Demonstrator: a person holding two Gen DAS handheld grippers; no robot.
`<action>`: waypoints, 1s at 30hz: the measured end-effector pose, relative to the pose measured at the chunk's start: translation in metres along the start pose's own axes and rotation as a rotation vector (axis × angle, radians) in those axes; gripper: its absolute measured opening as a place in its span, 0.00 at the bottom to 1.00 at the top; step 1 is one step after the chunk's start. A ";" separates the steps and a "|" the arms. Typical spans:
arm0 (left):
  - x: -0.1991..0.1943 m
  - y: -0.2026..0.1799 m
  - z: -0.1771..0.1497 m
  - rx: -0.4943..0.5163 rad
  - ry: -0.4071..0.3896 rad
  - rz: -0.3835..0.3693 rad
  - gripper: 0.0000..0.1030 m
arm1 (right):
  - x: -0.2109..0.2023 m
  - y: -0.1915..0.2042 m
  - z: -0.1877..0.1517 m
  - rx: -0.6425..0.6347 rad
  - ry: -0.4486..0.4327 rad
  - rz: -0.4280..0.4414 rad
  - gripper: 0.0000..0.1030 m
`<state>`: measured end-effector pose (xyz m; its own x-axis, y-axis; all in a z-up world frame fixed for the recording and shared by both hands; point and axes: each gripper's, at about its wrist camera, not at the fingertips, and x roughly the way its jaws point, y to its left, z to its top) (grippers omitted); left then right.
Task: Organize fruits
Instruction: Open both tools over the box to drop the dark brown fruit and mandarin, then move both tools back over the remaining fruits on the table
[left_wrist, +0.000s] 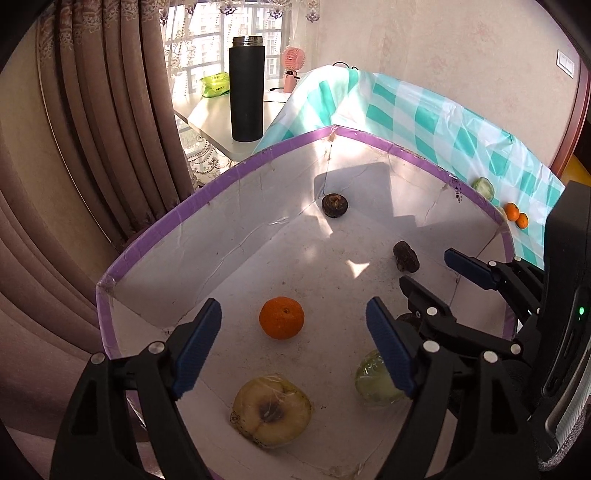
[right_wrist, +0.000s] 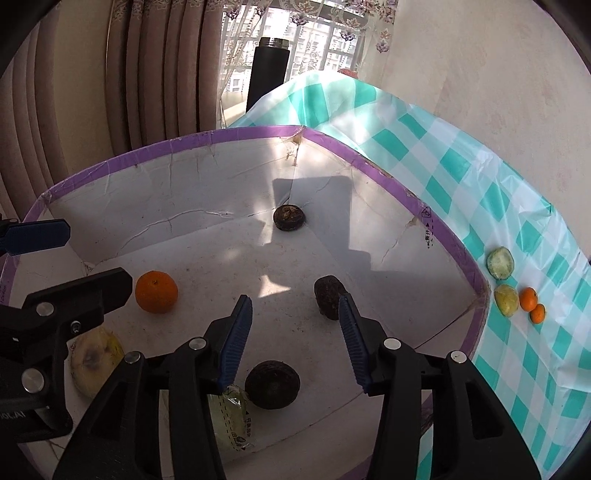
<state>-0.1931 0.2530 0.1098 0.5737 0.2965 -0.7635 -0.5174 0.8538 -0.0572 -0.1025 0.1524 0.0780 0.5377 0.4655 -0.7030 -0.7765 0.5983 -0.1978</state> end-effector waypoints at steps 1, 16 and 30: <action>0.000 0.000 -0.001 0.000 0.000 0.000 0.79 | -0.001 0.000 0.000 0.003 -0.005 0.000 0.47; -0.003 0.002 0.001 -0.023 -0.019 0.035 0.89 | -0.012 -0.008 -0.007 0.066 -0.088 0.058 0.73; -0.069 -0.035 -0.003 -0.114 -0.361 0.067 0.98 | -0.055 -0.064 -0.036 0.240 -0.301 0.090 0.81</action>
<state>-0.2160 0.2012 0.1628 0.7121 0.4995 -0.4934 -0.6174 0.7801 -0.1015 -0.0941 0.0645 0.1050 0.5712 0.6717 -0.4718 -0.7449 0.6656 0.0458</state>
